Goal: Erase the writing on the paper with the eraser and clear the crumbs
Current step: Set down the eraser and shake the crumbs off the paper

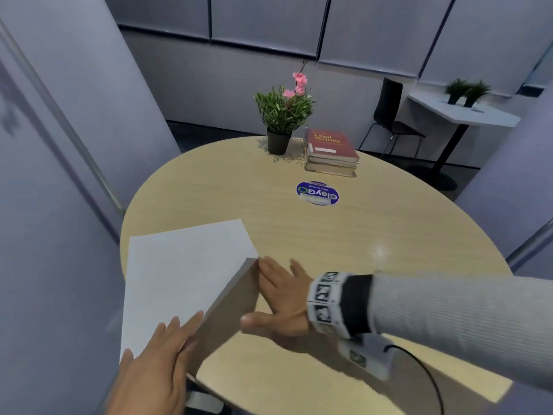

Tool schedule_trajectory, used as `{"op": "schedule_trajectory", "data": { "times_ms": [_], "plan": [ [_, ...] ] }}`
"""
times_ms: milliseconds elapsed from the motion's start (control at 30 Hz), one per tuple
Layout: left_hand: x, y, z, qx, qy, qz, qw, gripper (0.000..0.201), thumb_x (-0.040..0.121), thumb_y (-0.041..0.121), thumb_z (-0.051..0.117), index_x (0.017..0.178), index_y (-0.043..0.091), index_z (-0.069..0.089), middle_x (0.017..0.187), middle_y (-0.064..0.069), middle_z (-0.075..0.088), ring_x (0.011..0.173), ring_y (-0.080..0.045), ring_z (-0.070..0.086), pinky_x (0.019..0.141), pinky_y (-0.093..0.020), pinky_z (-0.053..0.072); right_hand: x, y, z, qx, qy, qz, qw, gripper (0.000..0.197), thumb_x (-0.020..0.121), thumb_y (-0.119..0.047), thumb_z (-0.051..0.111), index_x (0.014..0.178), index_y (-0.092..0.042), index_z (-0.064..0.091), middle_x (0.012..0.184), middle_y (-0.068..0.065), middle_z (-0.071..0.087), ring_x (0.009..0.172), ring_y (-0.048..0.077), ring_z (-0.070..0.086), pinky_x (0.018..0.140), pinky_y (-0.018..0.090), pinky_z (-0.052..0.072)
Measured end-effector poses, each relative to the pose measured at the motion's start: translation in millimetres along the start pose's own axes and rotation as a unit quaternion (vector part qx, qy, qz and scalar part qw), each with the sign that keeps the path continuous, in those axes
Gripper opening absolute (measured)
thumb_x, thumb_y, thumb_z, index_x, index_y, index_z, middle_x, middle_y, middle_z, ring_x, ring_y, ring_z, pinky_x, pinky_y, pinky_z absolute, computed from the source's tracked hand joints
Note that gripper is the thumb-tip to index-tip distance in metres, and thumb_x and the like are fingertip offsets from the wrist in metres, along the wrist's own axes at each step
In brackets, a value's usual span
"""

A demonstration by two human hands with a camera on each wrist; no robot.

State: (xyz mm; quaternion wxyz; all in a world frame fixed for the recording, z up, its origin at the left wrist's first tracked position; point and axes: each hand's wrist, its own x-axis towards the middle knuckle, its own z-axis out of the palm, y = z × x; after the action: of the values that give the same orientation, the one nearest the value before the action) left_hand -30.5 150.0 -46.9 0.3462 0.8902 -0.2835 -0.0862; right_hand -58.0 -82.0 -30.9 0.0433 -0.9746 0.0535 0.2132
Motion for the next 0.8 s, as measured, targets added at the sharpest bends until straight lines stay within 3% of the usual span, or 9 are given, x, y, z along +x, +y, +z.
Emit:
{"op": "schedule_trajectory", "data": {
  "times_ms": [67, 167, 233, 333, 433, 500, 633, 733, 800],
  "plan": [
    [2.5, -2.5, -1.6, 0.021, -0.027, 0.015, 0.999, 0.038, 0.088, 0.054, 0.018, 0.109, 0.082, 0.032, 0.154, 0.008, 0.029, 0.149, -0.014, 0.017, 0.121, -0.049, 0.014, 23.1, 3.3, -2.0, -0.003, 0.02, 0.001, 1.0, 0.096, 0.081, -0.074, 0.024, 0.148, -0.018, -0.016, 0.158, -0.002, -0.017, 0.145, 0.013, -0.016, 0.116, 0.051, -0.01],
    [-0.8, -21.6, 2.9, 0.014, -0.019, 0.055, 0.998, 0.045, 0.089, 0.05, 0.004, 0.119, 0.075, -0.018, 0.164, 0.006, 0.008, 0.151, -0.011, -0.001, 0.122, -0.041, 0.011, 34.4, 31.7, -5.5, 0.021, 0.039, 0.074, 0.996, 0.086, 0.088, -0.065, 0.029, 0.149, -0.02, -0.011, 0.158, -0.003, -0.017, 0.145, 0.011, -0.012, 0.116, 0.05, -0.008],
    [2.8, -16.4, 1.6, 0.076, -0.087, 0.063, 0.991, 0.055, 0.087, 0.048, 0.012, 0.111, 0.085, -0.021, 0.159, -0.009, 0.029, 0.145, -0.019, 0.014, 0.115, -0.051, 0.028, 23.4, 60.4, -6.6, 0.059, 0.036, 0.136, 0.988, 0.093, 0.085, -0.074, 0.025, 0.15, -0.019, -0.013, 0.157, -0.005, -0.02, 0.145, 0.01, -0.014, 0.116, 0.05, -0.008],
    [5.8, -24.9, 16.1, 0.198, -0.105, 0.065, 0.972, 0.074, 0.085, 0.033, 0.035, 0.152, 0.054, 0.011, 0.118, -0.023, 0.069, 0.111, -0.04, 0.061, 0.07, -0.052, 0.054, -10.4, 102.7, 3.2, 0.092, 0.038, 0.229, 0.968, 0.101, 0.079, -0.081, 0.021, 0.149, -0.018, -0.014, 0.157, -0.005, -0.022, 0.144, 0.01, -0.016, 0.116, 0.048, -0.009],
    [2.8, -18.8, 28.8, 0.254, -0.082, 0.095, 0.959, 0.048, 0.102, 0.044, 0.025, 0.148, 0.04, 0.038, 0.115, -0.023, 0.07, 0.1, -0.043, 0.068, 0.068, -0.046, 0.055, -51.3, 131.5, 14.4, 0.105, 0.015, 0.307, 0.946, 0.103, 0.077, -0.082, 0.017, 0.149, -0.016, -0.015, 0.157, -0.004, -0.023, 0.144, 0.01, -0.017, 0.116, 0.048, -0.011],
    [2.1, -12.1, 34.2, 0.277, -0.133, 0.062, 0.95, 0.066, 0.101, 0.064, 0.012, 0.131, 0.034, 0.062, 0.124, -0.022, 0.066, 0.109, -0.041, 0.065, 0.074, -0.049, 0.054, -72.3, 140.2, 11.8, 0.108, -0.008, 0.34, 0.934, 0.111, 0.067, -0.086, 0.009, 0.149, -0.016, -0.016, 0.156, -0.003, -0.024, 0.144, 0.01, -0.018, 0.116, 0.049, -0.011],
    [11.1, 20.8, 32.4, 0.281, -0.206, 0.01, 0.937, 0.122, 0.045, 0.101, -0.02, 0.15, 0.046, 0.003, 0.159, -0.006, -0.011, 0.148, -0.022, -0.008, 0.116, -0.057, 0.015, -78.4, 117.1, -3.6, 0.051, -0.003, 0.259, 0.965, 0.102, 0.076, -0.081, 0.01, 0.148, -0.014, -0.018, 0.155, -0.002, -0.026, 0.143, 0.012, -0.02, 0.115, 0.053, -0.009],
    [11.7, 28.9, 36.3, 0.272, -0.234, -0.053, 0.932, 0.077, 0.083, 0.087, 0.007, 0.124, 0.041, 0.055, 0.143, -0.014, 0.054, 0.13, -0.036, 0.053, 0.086, -0.068, 0.047, -63.3, 78.1, -2.0, 0.007, 0.013, 0.116, 0.993, 0.097, 0.082, -0.077, 0.016, 0.147, -0.015, -0.018, 0.155, -0.002, -0.025, 0.143, 0.011, -0.02, 0.114, 0.054, -0.011],
    [11.4, 32.5, 38.5, 0.265, -0.228, -0.076, 0.934, 0.076, 0.08, 0.086, -0.004, 0.117, 0.045, 0.05, 0.148, -0.009, 0.05, 0.134, -0.035, 0.049, 0.093, -0.068, 0.043, -44.8, 58.8, -0.5, 0.009, 0.003, 0.051, 0.999, 0.099, 0.079, -0.08, 0.015, 0.147, -0.016, -0.019, 0.155, -0.004, -0.027, 0.143, 0.01, -0.021, 0.114, 0.054, -0.012]
  ]
}}
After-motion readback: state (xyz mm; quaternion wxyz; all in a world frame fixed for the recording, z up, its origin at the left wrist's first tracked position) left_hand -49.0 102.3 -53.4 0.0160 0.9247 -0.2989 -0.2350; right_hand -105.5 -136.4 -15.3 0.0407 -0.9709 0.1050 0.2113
